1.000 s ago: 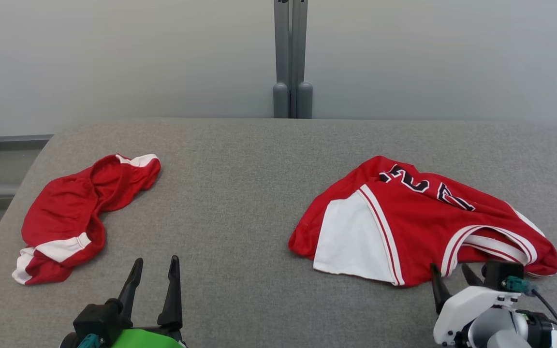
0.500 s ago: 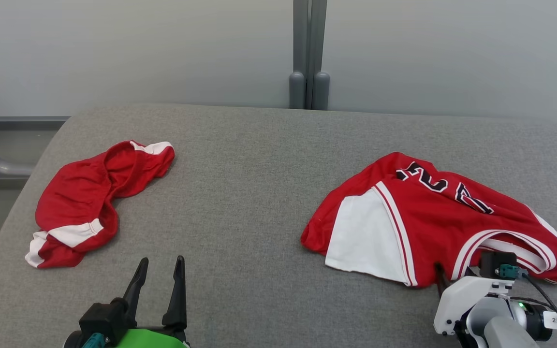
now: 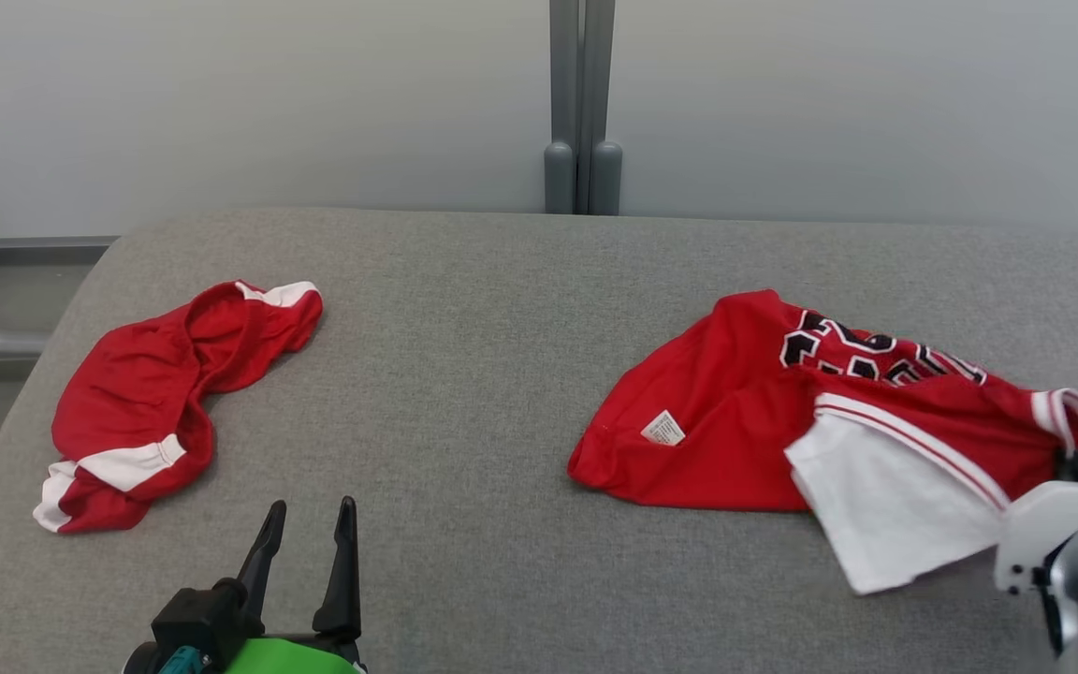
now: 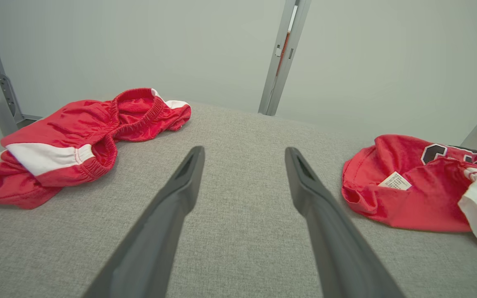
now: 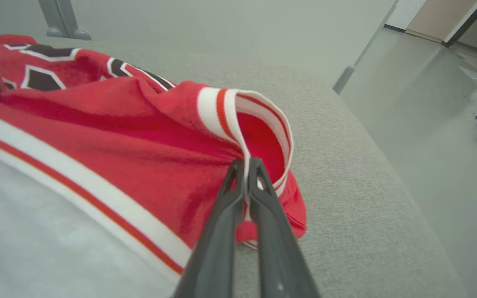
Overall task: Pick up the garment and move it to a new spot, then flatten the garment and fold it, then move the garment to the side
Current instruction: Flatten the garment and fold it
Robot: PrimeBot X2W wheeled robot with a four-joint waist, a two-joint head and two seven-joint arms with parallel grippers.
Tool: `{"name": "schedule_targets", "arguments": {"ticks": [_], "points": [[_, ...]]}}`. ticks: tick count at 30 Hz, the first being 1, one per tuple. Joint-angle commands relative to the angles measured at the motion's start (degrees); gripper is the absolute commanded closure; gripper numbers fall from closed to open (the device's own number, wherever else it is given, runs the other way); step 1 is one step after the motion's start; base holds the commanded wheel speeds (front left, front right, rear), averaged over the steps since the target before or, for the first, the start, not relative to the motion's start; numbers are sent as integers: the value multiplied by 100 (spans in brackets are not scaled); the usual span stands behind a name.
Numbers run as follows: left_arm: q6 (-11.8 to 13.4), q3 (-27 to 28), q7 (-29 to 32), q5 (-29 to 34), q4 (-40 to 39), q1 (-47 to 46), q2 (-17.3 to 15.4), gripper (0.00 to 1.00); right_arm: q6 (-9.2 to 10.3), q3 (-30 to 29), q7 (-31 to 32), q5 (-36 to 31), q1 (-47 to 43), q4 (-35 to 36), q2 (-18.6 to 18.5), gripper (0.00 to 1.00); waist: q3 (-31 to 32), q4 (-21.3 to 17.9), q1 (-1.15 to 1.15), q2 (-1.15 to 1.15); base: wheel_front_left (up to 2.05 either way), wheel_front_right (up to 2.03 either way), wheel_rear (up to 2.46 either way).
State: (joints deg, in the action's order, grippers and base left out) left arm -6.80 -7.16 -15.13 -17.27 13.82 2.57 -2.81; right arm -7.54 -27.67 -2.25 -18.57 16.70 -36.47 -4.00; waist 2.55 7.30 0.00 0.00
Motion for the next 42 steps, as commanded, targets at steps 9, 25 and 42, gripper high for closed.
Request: {"name": "schedule_targets", "arguments": {"ticks": [9,25,42], "points": [[12,41,-3,-11,23,-20,-15,0,10,-681,271,-846,232,839,-41,0,-9,-29,0,0,0,0,0],[37,176,-3,-34,-22,56,-15,0,10,698,-727,1227,-727,1774,103,0,84,-248,0,0,0,0,0],[42,325,-3,139,-24,69,-16,0,10,2814,-1265,2321,-1882,1824,103,0,124,-512,0,0,0,0,0]]}}
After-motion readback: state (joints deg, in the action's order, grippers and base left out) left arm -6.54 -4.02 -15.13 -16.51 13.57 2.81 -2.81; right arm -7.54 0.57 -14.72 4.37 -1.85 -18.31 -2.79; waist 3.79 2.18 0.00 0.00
